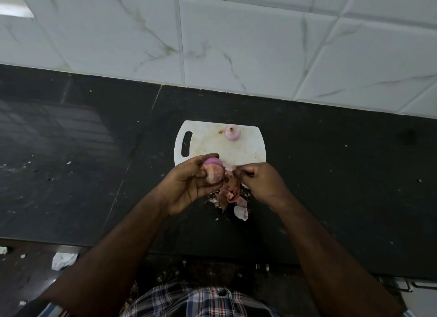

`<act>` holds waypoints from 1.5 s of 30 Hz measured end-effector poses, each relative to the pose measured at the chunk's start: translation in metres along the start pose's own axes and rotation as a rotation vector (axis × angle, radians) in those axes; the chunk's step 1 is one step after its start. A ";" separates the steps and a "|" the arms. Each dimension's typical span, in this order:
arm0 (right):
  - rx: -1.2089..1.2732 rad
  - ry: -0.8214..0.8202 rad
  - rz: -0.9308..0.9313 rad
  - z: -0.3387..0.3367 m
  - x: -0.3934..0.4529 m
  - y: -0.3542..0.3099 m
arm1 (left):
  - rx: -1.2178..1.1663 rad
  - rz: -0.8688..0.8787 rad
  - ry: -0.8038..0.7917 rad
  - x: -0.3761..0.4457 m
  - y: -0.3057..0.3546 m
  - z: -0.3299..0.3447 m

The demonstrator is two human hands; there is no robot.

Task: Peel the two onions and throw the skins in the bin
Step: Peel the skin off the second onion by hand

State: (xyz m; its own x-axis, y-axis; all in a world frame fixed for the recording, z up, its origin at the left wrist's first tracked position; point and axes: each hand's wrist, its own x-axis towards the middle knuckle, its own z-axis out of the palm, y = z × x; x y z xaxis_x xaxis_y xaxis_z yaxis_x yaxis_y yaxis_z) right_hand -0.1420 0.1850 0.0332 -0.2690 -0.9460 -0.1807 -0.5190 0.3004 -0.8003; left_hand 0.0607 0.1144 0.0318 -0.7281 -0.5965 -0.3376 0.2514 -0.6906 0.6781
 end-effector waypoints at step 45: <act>0.080 0.240 -0.167 0.002 0.001 -0.040 | 0.458 0.143 0.094 0.013 0.002 0.006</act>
State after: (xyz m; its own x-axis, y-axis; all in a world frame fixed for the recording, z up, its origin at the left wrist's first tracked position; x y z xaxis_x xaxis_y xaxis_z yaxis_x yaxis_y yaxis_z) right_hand -0.1198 0.1722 0.0633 -0.3741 -0.9230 0.0902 -0.5091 0.1231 -0.8519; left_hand 0.0477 0.1081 0.0329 -0.6408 -0.7211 -0.2632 0.0231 -0.3608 0.9323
